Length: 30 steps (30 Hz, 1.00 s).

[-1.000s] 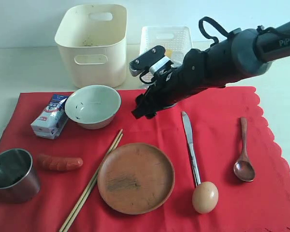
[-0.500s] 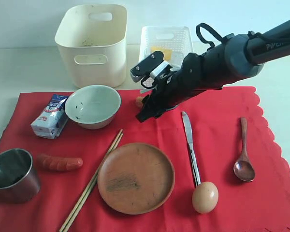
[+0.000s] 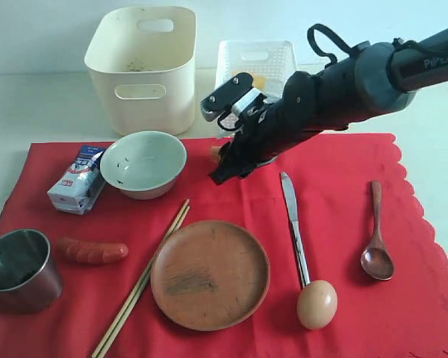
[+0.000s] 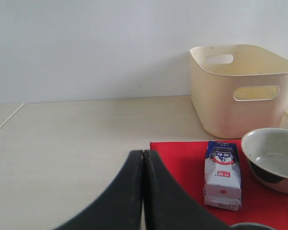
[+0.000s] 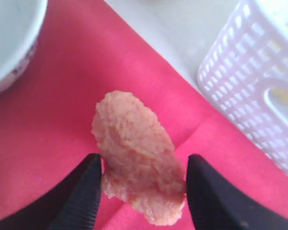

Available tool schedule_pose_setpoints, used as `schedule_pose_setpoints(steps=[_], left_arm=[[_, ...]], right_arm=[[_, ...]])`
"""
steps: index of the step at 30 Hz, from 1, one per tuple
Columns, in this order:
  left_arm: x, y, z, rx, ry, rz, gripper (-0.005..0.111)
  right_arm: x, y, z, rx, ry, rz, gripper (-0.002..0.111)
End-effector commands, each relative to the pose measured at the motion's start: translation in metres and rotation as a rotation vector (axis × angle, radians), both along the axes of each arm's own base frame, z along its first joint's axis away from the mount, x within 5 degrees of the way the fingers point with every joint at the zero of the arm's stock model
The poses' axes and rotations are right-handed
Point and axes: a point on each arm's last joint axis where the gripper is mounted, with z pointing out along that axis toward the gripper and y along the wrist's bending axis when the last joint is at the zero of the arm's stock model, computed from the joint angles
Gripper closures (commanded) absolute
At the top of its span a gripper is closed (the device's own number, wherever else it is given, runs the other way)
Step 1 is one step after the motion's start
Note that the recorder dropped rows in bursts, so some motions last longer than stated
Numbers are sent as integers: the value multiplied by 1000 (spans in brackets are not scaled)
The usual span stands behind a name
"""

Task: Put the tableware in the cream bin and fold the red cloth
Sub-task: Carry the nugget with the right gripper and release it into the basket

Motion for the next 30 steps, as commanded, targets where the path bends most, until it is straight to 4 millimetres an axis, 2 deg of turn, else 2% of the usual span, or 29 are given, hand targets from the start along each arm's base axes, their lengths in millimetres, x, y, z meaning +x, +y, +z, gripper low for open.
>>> schedule_pose_setpoints(steps=[1, 9, 16, 21, 24, 27, 30], left_arm=[[0, 0, -1, -6, -4, 0, 106], [0, 0, -1, -6, -4, 0, 106], [0, 0, -1, -6, -4, 0, 106], [0, 0, -1, -6, -4, 0, 106], [0, 0, -1, -6, -4, 0, 106], [0, 0, -1, -6, -4, 0, 106], [0, 0, -1, -6, -4, 0, 106]], right_arm=[[0, -2, 34, 35, -51, 6, 108], [-8, -5, 86, 136, -106, -51, 108], [-14, -11, 136, 230, -263, -77, 108], [-5, -15, 146, 272, -370, -120, 108], [10, -37, 150, 330, -407, -244, 108], [26, -54, 133, 310, -404, -311, 108], [37, -53, 111, 294, -416, -331, 108]])
